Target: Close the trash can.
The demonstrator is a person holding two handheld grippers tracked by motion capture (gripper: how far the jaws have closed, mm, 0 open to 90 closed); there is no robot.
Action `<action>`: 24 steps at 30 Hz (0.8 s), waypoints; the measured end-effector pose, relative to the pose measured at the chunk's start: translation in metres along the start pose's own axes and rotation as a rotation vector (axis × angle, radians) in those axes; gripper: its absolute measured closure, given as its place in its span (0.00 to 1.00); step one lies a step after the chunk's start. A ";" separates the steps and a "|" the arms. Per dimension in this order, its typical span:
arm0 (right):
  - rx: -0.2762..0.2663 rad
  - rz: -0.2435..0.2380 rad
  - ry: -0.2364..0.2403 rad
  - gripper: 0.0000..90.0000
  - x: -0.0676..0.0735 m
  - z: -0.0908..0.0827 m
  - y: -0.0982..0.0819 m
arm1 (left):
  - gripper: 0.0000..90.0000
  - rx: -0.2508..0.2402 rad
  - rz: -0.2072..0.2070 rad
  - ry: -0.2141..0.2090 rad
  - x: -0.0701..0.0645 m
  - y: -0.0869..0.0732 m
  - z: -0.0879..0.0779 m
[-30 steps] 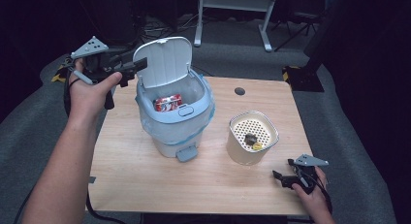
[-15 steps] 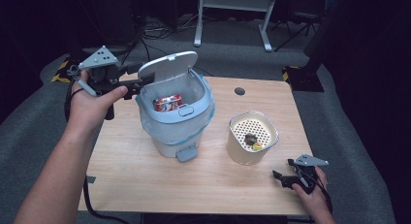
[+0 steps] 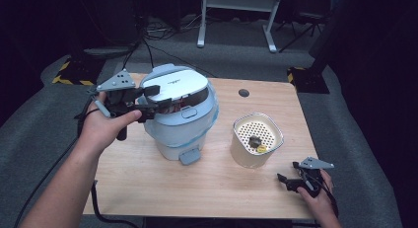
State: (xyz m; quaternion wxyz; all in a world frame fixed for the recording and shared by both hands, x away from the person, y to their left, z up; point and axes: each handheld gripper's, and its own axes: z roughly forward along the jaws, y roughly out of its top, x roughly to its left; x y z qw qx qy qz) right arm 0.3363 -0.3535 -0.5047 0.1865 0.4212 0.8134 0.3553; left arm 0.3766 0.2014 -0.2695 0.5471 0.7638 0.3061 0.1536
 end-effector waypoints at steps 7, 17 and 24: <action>0.000 0.000 0.000 0.16 0.000 0.000 0.000 | 0.45 0.032 -0.018 0.008 -0.003 -0.002 0.008; 0.000 0.000 0.000 0.16 0.000 0.000 0.000 | 0.53 0.080 -0.029 0.025 -0.006 0.000 0.026; 0.000 0.000 0.000 0.16 0.000 0.000 0.000 | 0.55 0.105 0.040 0.087 -0.012 0.004 0.037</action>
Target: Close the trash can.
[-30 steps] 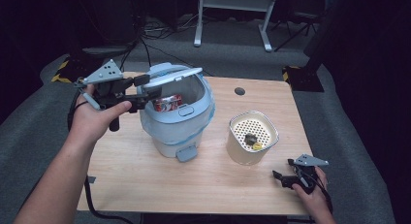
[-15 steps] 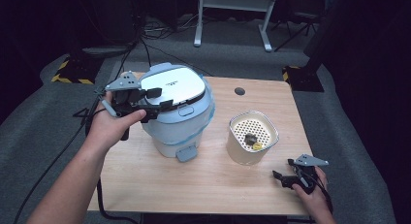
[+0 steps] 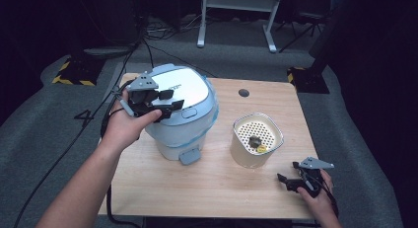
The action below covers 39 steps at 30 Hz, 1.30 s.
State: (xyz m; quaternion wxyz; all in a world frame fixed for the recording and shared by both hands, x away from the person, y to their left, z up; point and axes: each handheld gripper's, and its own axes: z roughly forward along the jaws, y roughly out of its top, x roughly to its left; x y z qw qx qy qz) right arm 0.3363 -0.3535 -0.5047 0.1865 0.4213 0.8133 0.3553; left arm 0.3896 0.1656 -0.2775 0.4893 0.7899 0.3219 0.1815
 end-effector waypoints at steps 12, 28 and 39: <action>0.000 0.000 0.000 0.16 0.000 0.000 0.000 | 0.95 0.031 0.037 -0.011 -0.006 0.007 0.005; 0.000 -0.001 -0.001 0.16 0.000 0.000 0.000 | 1.00 0.087 0.019 -0.072 -0.014 0.009 0.010; 0.000 0.000 -0.001 0.16 0.000 0.000 0.000 | 0.43 -0.083 0.022 -0.050 -0.011 0.008 -0.004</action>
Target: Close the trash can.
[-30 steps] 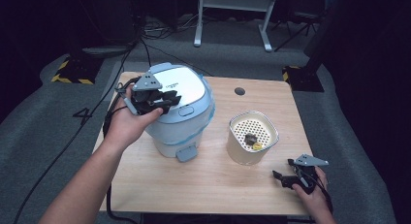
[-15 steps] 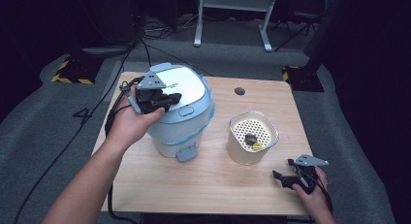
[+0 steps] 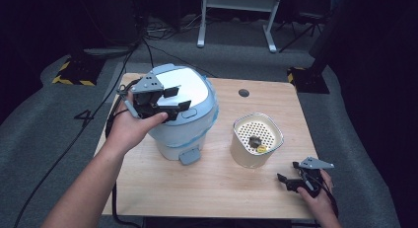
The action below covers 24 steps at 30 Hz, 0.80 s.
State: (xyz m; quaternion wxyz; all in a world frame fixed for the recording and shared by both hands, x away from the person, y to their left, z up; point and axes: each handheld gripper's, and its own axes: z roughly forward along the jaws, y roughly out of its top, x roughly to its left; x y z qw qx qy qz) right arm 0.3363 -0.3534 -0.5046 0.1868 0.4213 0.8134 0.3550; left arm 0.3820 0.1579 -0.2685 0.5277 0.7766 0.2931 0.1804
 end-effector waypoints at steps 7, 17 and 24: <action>0.000 0.000 0.002 0.16 0.000 0.000 0.000 | 0.37 -0.028 0.055 -0.069 -0.014 -0.004 -0.017; 0.002 -0.004 -0.002 0.15 0.000 0.005 0.005 | 0.36 0.011 0.090 -0.067 -0.034 -0.029 -0.036; 0.002 -0.005 -0.001 0.15 0.000 0.006 0.006 | 0.37 0.014 0.068 -0.073 -0.038 -0.055 -0.043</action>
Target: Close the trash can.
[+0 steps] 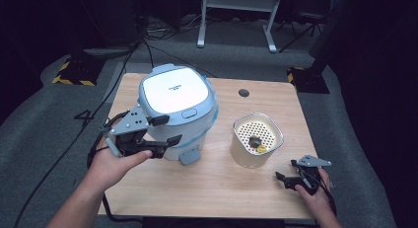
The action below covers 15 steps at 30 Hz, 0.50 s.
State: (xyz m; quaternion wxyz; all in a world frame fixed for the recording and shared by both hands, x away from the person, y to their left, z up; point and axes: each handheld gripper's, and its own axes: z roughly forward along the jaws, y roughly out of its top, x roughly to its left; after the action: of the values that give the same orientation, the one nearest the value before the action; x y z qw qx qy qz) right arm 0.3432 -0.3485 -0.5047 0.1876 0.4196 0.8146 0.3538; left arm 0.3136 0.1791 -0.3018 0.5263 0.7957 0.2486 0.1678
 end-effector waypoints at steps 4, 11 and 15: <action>0.000 0.000 0.000 0.15 0.000 0.001 0.001 | 0.37 0.000 -0.028 -0.018 -0.001 -0.015 -0.001; 0.000 -0.002 0.000 0.15 0.000 0.001 0.001 | 0.36 0.024 -0.024 -0.040 -0.004 -0.037 -0.001; 0.001 -0.002 0.000 0.15 0.000 0.001 0.001 | 0.35 0.033 -0.047 -0.034 -0.003 -0.052 0.001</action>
State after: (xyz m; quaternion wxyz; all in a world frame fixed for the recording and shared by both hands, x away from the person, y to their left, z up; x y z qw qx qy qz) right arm 0.3447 -0.3473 -0.5047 0.1876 0.4190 0.8151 0.3535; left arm 0.3005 0.1937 -0.3500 0.5212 0.8009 0.2608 0.1377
